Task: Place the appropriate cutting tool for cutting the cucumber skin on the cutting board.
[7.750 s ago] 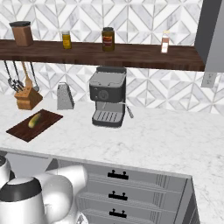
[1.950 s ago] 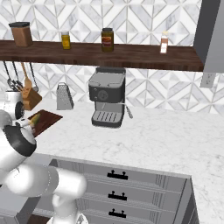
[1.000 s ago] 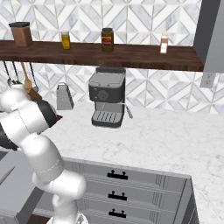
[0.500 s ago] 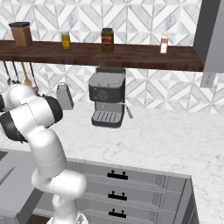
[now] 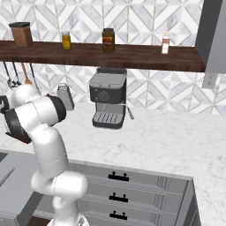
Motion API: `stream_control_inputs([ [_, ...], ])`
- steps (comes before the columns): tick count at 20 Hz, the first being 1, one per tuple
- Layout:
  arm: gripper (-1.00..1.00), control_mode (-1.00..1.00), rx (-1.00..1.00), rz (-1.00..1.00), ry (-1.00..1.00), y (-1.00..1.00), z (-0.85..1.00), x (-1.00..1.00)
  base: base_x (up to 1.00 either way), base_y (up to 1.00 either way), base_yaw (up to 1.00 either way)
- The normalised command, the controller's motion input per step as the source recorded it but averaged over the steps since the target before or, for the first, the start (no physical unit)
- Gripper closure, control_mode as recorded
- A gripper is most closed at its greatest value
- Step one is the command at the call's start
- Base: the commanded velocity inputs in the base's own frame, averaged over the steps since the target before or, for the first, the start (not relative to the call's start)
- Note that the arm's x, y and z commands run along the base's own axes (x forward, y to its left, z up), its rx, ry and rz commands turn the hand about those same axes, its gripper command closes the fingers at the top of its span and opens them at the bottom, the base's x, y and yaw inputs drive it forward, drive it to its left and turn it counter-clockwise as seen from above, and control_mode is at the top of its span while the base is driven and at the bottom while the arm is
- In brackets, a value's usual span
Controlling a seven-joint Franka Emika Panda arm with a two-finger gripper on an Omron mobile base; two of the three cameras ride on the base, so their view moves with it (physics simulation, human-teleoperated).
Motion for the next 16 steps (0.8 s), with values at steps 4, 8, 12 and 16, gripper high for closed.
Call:
stream_control_inputs([
  [4, 1.00, -1.00, 0.00, 0.00, -0.03, -0.01, -0.04, 0.30, 0.00, 0.00, 0.00],
  [8, 1.00, -1.00, 0.00, 0.00, -0.04, 0.00, 0.00, 0.33, 0.00, 0.00, 0.00],
  [12, 1.00, -1.00, 0.00, 0.00, -0.03, 0.00, -0.08, 0.25, 0.00, 0.00, 0.00],
  [16, 1.00, -1.00, 0.01, 0.00, -0.05, 0.18, -0.08, 0.26, 0.00, 0.00, 0.00],
])
